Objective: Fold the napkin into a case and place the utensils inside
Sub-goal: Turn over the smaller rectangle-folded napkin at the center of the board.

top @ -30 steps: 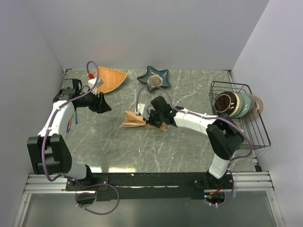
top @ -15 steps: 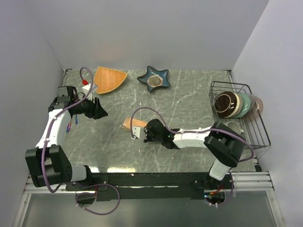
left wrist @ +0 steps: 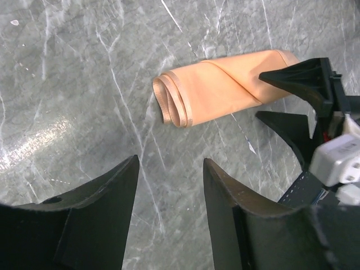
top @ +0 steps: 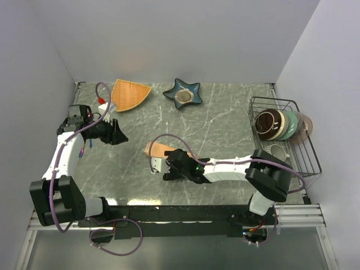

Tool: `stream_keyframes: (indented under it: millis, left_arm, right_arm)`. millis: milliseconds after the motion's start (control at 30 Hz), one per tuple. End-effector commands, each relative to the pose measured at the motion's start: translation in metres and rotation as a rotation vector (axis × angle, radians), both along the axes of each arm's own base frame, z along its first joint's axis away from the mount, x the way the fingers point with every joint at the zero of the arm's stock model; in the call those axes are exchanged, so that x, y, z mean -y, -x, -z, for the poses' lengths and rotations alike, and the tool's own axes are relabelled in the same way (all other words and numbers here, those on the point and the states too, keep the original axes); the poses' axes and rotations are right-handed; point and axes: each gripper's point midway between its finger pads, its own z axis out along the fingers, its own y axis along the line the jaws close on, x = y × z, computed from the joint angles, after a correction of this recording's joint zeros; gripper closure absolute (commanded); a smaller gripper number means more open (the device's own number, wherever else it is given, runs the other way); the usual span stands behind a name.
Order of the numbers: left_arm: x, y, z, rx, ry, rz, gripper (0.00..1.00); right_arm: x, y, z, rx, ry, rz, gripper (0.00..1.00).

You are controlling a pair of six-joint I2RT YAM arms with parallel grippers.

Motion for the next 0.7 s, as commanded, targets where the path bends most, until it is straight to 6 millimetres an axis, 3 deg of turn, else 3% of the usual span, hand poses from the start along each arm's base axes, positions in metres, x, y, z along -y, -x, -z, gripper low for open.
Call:
stream_keyframes:
  millis: [0,133,200,233,267,333,367,467,667]
  left_arm:
    - [0.002,0.005,-0.007,0.028,0.01,0.021,0.47]
    - [0.007,0.004,0.002,0.001,0.001,0.04,0.55]
    - [0.015,0.003,0.01,-0.019,-0.014,0.062,0.58]
    - [0.018,0.002,0.012,-0.03,-0.016,0.061,0.61]
    - [0.027,0.003,0.014,-0.041,-0.015,0.081,0.63]
    - [0.036,0.001,0.02,-0.075,-0.003,0.089,0.68]
    - [0.043,0.002,0.023,-0.091,-0.001,0.102,0.69]
    - [0.071,0.006,0.035,-0.161,0.018,0.151,0.7]
    - [0.095,0.003,0.065,-0.286,0.013,0.165,0.75]
  right_arm:
    - [-0.022,0.018,-0.061,-0.115,-0.15,0.021,0.13]
    - [-0.026,0.038,-0.103,-0.3,-0.232,0.023,0.09]
    - [-0.017,0.048,-0.12,-0.411,-0.263,0.033,0.15]
    - [-0.004,0.038,-0.123,-0.438,-0.272,0.076,0.18]
    - [0.008,0.041,-0.122,-0.474,-0.258,0.099,0.26]
    - [0.03,0.033,-0.114,-0.51,-0.232,0.136,0.37]
    - [0.044,0.033,-0.101,-0.508,-0.19,0.159,0.48]
    - [0.066,0.026,-0.077,-0.499,-0.14,0.201,0.6]
    - [0.07,0.024,-0.035,-0.546,-0.074,0.239,0.62]
